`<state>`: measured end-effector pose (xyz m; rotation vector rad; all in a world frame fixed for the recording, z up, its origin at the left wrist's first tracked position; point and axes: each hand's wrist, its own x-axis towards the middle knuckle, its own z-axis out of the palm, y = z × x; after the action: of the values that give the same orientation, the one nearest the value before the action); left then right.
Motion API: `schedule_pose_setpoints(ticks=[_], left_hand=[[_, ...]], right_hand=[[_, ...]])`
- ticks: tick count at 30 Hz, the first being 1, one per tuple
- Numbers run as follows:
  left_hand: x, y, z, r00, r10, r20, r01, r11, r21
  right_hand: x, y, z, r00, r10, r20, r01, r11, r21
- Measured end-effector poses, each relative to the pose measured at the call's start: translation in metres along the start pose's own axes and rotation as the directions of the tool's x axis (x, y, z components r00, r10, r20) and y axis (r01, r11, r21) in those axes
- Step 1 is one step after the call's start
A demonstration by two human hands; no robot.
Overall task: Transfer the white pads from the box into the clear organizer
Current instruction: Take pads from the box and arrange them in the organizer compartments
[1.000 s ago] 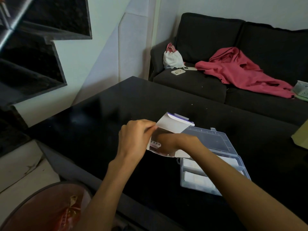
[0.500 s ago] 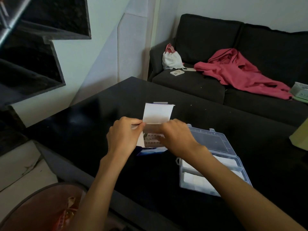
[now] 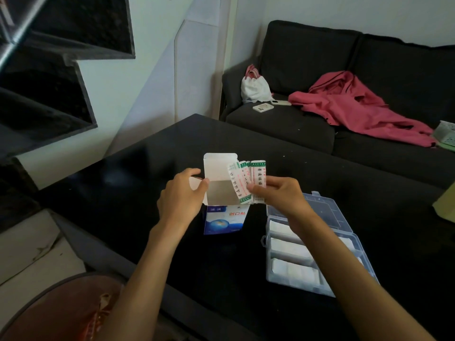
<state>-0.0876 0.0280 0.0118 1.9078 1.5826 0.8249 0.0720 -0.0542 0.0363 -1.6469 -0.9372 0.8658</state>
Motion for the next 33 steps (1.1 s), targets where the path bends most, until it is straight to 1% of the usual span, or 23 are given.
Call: schedule_pose_setpoints(ticks=[6,7,8,9,10,11,12,13,14,15,16,17,19,23,25,30,33], left_hand=[[0.001,0.000,0.001,0.999,-0.027,-0.038,0.029,0.998,0.061],[-0.002,0.003,-0.001,0.996,0.015,-0.092,-0.008,0.997,0.071],[-0.005,0.007,-0.003,0.979,0.092,-0.180,-0.080,0.994,0.074],[-0.010,0.014,-0.002,0.944,0.188,-0.271,-0.181,0.982,0.048],[-0.016,0.023,-0.002,0.918,0.245,-0.310,-0.265,0.964,-0.021],[-0.025,0.034,0.000,0.931,0.254,-0.263,-0.297,0.945,-0.139],[-0.034,0.046,0.004,0.963,0.241,-0.119,-0.265,0.924,-0.277],[-0.045,0.055,0.011,0.969,0.233,0.085,-0.180,0.897,-0.404],[-0.054,0.062,0.019,0.932,0.245,0.268,-0.087,0.868,-0.490],[-0.061,0.066,0.029,0.881,0.270,0.389,-0.028,0.849,-0.528],[-0.067,0.069,0.040,0.844,0.291,0.451,0.002,0.838,-0.546],[-0.069,0.070,0.048,0.832,0.294,0.471,0.018,0.833,-0.553],[-0.070,0.071,0.055,0.840,0.255,0.478,0.065,0.829,-0.556],[-0.067,0.076,0.065,0.809,0.154,0.567,0.222,0.813,-0.538],[-0.066,0.077,0.068,0.804,0.110,0.584,0.277,0.800,-0.533],[-0.065,0.078,0.077,0.808,0.079,0.584,0.312,0.784,-0.537],[-0.065,0.078,0.081,0.818,0.079,0.570,0.294,0.795,-0.531]], right_hand=[[-0.008,0.001,-0.014,0.998,0.059,-0.020,-0.057,0.994,0.095],[-0.013,0.003,-0.020,0.997,0.070,-0.025,-0.066,0.991,0.120],[-0.018,0.005,-0.027,0.996,0.083,-0.026,-0.078,0.985,0.152],[-0.024,0.009,-0.035,0.995,0.100,-0.025,-0.093,0.978,0.185],[-0.030,0.013,-0.041,0.993,0.118,-0.017,-0.112,0.971,0.212],[-0.035,0.017,-0.047,0.991,0.137,-0.007,-0.132,0.965,0.227],[-0.041,0.022,-0.053,0.988,0.152,0.000,-0.148,0.960,0.237],[-0.046,0.026,-0.057,0.987,0.163,0.006,-0.160,0.959,0.235],[-0.049,0.029,-0.061,0.985,0.170,0.006,-0.167,0.960,0.225],[-0.051,0.033,-0.064,0.984,0.179,0.001,-0.175,0.961,0.212],[-0.053,0.036,-0.068,0.982,0.191,-0.002,-0.187,0.962,0.201],[-0.054,0.039,-0.071,0.979,0.206,-0.002,-0.202,0.960,0.192],[-0.055,0.042,-0.074,0.972,0.234,-0.002,-0.230,0.956,0.182],[-0.055,0.047,-0.085,0.969,0.249,0.002,-0.246,0.956,0.162],[-0.055,0.048,-0.088,0.966,0.259,0.009,-0.257,0.951,0.171],[-0.054,0.049,-0.097,0.966,0.259,-0.019,-0.254,0.956,0.147],[-0.054,0.049,-0.103,0.970,0.232,-0.077,-0.228,0.972,0.052]])
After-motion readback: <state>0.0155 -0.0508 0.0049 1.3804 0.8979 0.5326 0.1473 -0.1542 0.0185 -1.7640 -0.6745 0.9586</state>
